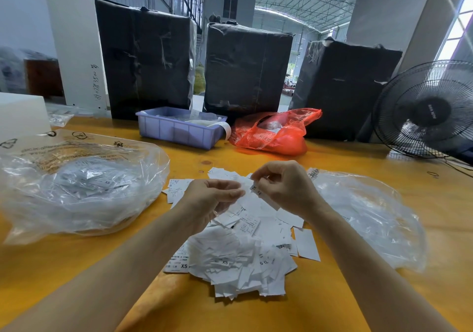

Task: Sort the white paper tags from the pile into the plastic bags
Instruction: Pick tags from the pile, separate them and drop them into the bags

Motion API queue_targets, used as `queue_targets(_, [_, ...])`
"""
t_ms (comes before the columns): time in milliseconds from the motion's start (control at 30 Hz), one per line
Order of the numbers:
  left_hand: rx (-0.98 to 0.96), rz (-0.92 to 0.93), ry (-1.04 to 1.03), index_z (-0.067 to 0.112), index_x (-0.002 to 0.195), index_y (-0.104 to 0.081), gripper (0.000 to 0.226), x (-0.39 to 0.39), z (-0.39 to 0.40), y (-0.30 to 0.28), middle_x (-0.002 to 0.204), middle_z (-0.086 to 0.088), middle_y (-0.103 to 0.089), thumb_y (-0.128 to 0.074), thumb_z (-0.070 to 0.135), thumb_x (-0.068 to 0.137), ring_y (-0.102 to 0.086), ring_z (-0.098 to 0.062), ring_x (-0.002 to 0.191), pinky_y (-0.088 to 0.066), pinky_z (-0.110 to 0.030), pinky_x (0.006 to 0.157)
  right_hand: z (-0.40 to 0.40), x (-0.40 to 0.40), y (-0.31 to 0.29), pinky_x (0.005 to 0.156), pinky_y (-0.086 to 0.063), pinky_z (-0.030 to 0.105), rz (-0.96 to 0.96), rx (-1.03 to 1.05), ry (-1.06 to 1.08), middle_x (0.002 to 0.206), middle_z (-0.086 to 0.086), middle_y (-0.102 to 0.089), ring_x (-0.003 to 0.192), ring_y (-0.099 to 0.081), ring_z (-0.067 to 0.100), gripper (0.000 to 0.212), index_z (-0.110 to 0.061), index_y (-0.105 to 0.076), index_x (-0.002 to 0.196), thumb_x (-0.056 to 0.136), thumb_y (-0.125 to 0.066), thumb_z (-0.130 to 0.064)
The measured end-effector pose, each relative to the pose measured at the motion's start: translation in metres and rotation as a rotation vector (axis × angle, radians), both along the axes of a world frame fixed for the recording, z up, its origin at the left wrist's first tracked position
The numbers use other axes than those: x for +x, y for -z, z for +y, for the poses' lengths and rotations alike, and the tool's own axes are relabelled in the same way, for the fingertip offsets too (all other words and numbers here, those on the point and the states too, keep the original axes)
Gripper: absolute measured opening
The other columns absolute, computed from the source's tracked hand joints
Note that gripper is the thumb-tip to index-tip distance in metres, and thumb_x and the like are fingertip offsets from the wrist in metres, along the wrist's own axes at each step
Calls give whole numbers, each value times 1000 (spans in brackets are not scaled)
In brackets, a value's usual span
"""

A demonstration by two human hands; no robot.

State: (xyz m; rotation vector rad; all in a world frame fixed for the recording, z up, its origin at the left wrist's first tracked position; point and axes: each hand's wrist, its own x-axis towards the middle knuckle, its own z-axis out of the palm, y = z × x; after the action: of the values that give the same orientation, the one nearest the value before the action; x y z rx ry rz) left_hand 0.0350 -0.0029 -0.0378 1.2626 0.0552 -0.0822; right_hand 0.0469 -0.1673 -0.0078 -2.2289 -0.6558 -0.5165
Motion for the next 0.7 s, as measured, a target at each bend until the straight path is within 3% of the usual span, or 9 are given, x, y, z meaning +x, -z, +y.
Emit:
queue_targets(100, [-7,-3,1,-5,88,-65,18,0,0,1,57,-2,-66,-69,-14,72,-56,-6,42,-40,-13,40,-1,-1,0,70,-54,25,16,-34,-28,82,2,-69,76,-65,18,12,-7,-72,91,79,-69,-4])
queue_targets(200, [8,-12,-4,-6,91,-65,21,0,1,2,57,2,-68,-69,-14,72,-58,-3,44,-42,-12,42,0,-2,0,73,-56,32,32,12,-41,83,5,-69,77,-67,19,19,-10,-65,95,78,-72,-4])
queue_targets(367, [37,-23,5,-2,89,-66,22,1,0,4,64,3,-71,-71,-14,71,-65,-3,56,-46,-11,49,1,-2,-2,74,-57,28,24,74,-11,84,5,-68,79,-67,15,29,-12,-60,95,74,-79,-9])
queue_targets(700, [158,-71,15,5,84,-70,18,-1,-1,3,71,2,-71,-76,-5,70,-63,-4,59,-46,-13,51,1,-3,0,77,-58,35,110,57,-15,85,8,-70,81,-68,18,25,-15,-62,90,73,-80,-11])
